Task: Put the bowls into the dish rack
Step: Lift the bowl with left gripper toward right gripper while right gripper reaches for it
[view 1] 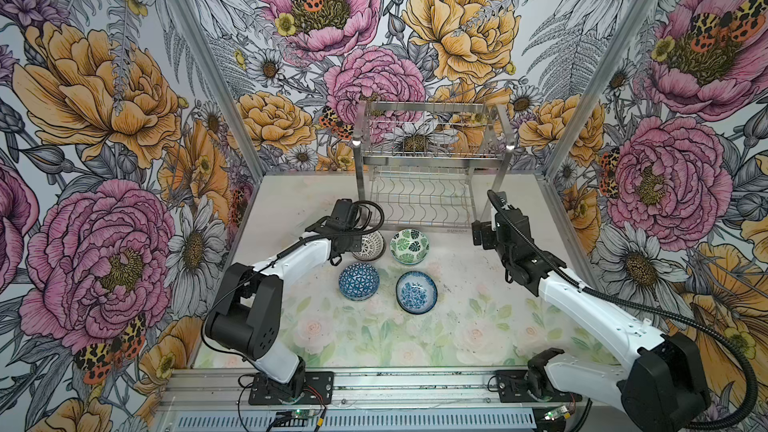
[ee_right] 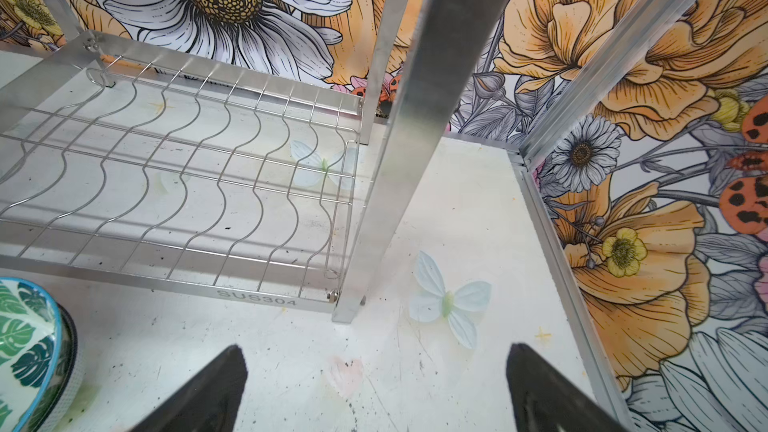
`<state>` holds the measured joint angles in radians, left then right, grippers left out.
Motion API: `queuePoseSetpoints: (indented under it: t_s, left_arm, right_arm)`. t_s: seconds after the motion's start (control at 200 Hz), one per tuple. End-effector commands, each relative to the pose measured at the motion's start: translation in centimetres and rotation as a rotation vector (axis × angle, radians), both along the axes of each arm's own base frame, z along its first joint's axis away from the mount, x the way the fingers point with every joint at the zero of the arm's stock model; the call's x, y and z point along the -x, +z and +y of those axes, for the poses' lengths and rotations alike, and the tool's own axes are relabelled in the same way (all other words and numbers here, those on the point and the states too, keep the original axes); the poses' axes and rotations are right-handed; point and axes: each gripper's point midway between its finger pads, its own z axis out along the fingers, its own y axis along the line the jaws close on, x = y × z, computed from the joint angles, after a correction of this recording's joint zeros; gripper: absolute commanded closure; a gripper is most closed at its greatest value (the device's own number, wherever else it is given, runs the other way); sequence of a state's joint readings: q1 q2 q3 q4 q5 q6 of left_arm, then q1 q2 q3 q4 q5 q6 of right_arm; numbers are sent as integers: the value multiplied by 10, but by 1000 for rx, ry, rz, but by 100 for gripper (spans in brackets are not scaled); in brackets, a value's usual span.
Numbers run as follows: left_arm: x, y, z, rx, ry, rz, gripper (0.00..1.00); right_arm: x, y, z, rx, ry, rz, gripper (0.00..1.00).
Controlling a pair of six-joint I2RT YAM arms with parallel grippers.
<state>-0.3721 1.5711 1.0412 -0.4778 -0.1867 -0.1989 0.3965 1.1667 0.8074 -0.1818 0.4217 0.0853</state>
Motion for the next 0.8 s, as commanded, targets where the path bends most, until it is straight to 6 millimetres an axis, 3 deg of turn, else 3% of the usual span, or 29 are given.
queuePoseSetpoints:
  t_s: [0.0,0.15,0.345,0.545,0.796]
  left_arm:
    - [-18,58,1,42,5,-158,100]
    - [-20,99,-8,108,-25,-269,100]
    - [-1,140,-29,231,-58,-407,100]
    - [17,151,-59,363,-87,-524,100]
    - [20,145,-86,448,-88,-546,100]
  right_arm:
    - [4,23,13,-41,62,-31,0]
    - [12,52,38,-107,153,-63,0]
    - [28,83,95,-297,319,-74,0]
    - [27,91,138,-458,339,-22,1]
    - [24,66,193,-501,363,79,2]
